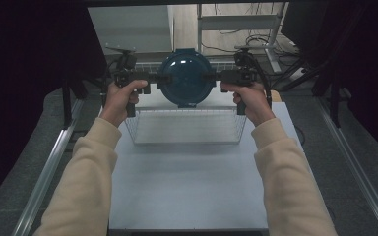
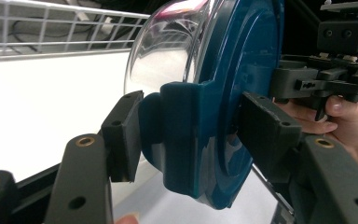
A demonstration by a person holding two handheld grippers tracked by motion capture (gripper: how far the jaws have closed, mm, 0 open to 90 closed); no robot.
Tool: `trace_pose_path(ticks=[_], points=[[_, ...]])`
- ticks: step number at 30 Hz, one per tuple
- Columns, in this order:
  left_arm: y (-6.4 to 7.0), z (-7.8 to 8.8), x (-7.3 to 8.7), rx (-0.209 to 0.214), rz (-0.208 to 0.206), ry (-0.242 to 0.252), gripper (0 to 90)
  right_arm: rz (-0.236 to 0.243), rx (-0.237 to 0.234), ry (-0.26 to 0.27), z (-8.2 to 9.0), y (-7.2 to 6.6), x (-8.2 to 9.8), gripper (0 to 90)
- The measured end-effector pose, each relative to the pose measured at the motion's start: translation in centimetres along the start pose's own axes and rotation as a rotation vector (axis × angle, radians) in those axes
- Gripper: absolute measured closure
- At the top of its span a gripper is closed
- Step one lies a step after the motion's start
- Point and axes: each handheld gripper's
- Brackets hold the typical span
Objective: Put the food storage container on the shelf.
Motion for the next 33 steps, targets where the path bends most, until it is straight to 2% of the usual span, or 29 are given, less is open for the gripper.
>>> trace_pose_path(ticks=[3,6,8,9,10,14,17,22,25,30,33], points=[[-0.9,-0.3,-0.1,0.004,0.023,-0.005,42.3,-0.019,-0.002,-0.009,-0.8,0.6,0.0,39.8],[-1.8,-0.8,0.1,0.013,0.056,-0.017,42.3,-0.025,0.015,-0.012,-1.3,0.9,-0.1,39.2],[-2.3,-1.3,0.2,0.013,0.083,-0.018,42.3,-0.051,0.035,-0.033,-1.8,1.5,0.0,38.3],[-2.3,-1.3,0.2,0.013,0.083,-0.018,42.3,-0.051,0.035,-0.033,-1.8,1.5,0.0,38.3],[-2.6,-1.4,0.1,0.019,0.095,-0.008,42.3,-0.075,0.036,-0.028,-2.0,1.7,-0.1,38.2],[-3.5,-1.7,-0.2,0.031,0.131,0.013,42.2,-0.083,0.043,-0.011,-2.4,2.0,-0.2,38.1],[-4.4,-2.0,-0.4,0.05,0.183,0.038,41.9,-0.132,0.05,-0.016,-2.9,2.4,-0.5,37.4],[-5.9,-2.7,-0.4,0.073,0.238,0.054,39.5,-0.208,0.066,-0.009,-3.7,3.0,-0.6,36.0],[-6.5,-3.1,-0.4,0.082,0.276,0.058,37.8,-0.289,0.06,-0.021,-4.2,3.8,-0.5,34.9],[-7.1,-3.6,-0.4,0.09,0.294,0.071,37.0,-0.379,0.04,-0.035,-4.7,5.1,-0.2,33.7],[-7.1,-3.6,-0.2,0.092,0.275,0.086,36.9,-0.374,0.035,-0.03,-4.7,5.2,-0.2,33.7]])
Point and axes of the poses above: each handheld gripper's, and its own axes: z roughly backward along the jaws, x roughly out of its underside, y roughly to its right, and after that the axes turned 6 degrees about x, right-handed
